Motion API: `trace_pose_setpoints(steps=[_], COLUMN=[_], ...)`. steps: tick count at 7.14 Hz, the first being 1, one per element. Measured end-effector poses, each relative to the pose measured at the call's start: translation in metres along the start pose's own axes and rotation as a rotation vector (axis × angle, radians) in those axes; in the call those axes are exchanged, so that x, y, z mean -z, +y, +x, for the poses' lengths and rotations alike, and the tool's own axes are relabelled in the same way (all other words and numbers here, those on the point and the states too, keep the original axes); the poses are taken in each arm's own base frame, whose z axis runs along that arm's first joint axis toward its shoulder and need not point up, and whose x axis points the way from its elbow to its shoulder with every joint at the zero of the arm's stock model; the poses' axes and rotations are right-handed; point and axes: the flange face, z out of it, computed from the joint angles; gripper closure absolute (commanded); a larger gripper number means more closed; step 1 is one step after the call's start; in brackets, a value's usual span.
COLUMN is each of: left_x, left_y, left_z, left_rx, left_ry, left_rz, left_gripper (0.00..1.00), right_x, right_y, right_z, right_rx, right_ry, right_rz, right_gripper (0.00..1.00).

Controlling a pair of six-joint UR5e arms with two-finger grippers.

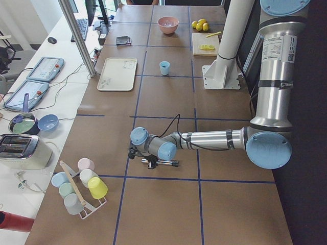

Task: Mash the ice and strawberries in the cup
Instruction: 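Carry the steel muddler with the left gripper over the light-blue cup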

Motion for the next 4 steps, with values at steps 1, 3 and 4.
trace_pose_setpoints(steps=[1,3,4], left_x=[0.034,0.113,0.134], left_y=[-0.018,-0.036,-0.027], left_z=[0.048,0.202,0.293], left_rx=[0.005,-0.027,-0.070], left_ry=[0.017,0.077,0.114], left_rz=[0.037,0.111,0.148], left_gripper=[1.00,1.00,1.00], right_x=[0.000,0.000,0.000], right_y=[0.000,0.000,0.000], right_z=[0.000,-0.002,-0.002], right_rx=[0.000,0.000,0.000], right_ry=[-0.005,-0.017,-0.018], right_rz=[0.000,0.002,0.002], right_gripper=[0.00,0.00,0.00])
